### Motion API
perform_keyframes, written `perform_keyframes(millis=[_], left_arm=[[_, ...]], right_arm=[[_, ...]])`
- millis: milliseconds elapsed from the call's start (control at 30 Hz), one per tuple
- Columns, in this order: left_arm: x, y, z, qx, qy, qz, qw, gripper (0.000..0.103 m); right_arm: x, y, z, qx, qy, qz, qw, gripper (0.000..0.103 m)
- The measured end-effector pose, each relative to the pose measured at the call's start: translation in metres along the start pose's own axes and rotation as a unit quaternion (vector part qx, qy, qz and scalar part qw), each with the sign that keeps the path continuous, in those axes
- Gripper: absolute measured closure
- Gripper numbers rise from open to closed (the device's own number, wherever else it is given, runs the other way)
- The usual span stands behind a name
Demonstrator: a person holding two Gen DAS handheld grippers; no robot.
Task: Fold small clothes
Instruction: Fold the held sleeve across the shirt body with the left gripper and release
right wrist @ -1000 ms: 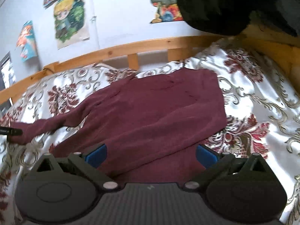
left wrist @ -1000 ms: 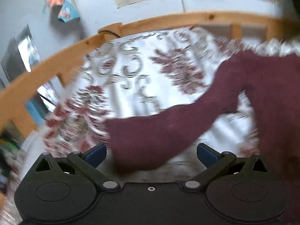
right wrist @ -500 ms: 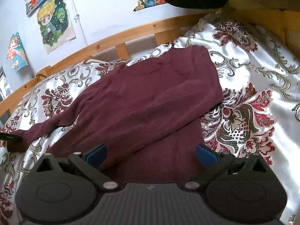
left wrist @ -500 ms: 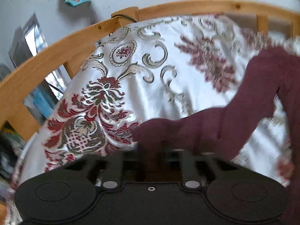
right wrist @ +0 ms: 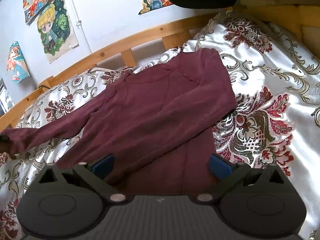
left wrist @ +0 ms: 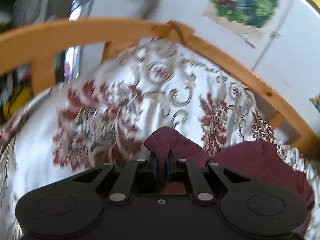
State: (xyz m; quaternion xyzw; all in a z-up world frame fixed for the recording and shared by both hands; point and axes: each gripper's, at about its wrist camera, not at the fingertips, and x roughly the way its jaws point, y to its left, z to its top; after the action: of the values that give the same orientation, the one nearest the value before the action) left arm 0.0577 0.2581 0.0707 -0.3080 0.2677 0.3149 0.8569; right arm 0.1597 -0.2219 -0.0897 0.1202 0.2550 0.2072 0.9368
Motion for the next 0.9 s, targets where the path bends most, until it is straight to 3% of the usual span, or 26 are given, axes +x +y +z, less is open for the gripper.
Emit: perform_keyframes(millis=[200,267,400,467,567,633,700,800,867,900], left_arm=[[-0.011,0.024,-0.004,-0.105,0.087,0.005,0.9907,0.094],[-0.009,0.029,-0.007,-0.100,0.111,0.019,0.9885,0.084],[-0.012,0.020,-0.017,-0.004,0.103,0.068,0.9924,0.058],[-0.014,0.009,-0.023,0.053,0.086,0.069,0.9925,0.041],[-0.014,-0.013,-0.038,0.141,0.064,0.041,0.9871,0.031],[-0.007,-0.035,-0.054,0.219,0.061,0.019,0.9737,0.027],[0.006,-0.056,-0.072,0.292,0.073,0.004,0.9536,0.026],[0.038,-0.077,-0.098,0.374,0.115,0.031,0.9197,0.035],[0.057,-0.080,-0.105,0.396,0.140,0.057,0.9060,0.066],[0.063,-0.079,-0.105,0.397,0.153,0.062,0.9028,0.076]], right_arm=[[-0.004,0.000,0.003,0.004,-0.007,-0.003,1.000,0.000],[-0.004,0.002,0.003,0.002,-0.007,-0.002,1.000,0.000],[-0.004,0.006,0.001,-0.004,-0.004,0.003,1.000,0.000],[-0.003,0.008,0.000,-0.007,-0.003,0.005,1.000,0.000],[-0.002,0.009,0.000,-0.008,-0.001,0.004,1.000,0.000],[-0.002,0.008,-0.001,-0.007,-0.001,0.002,1.000,0.000],[-0.002,0.007,-0.001,-0.006,-0.001,0.000,1.000,0.000],[-0.001,0.005,-0.001,-0.004,0.001,-0.002,1.000,0.000],[-0.002,0.003,-0.001,-0.004,0.000,-0.002,1.000,0.000],[-0.002,0.003,0.000,-0.003,0.000,-0.003,1.000,0.000]])
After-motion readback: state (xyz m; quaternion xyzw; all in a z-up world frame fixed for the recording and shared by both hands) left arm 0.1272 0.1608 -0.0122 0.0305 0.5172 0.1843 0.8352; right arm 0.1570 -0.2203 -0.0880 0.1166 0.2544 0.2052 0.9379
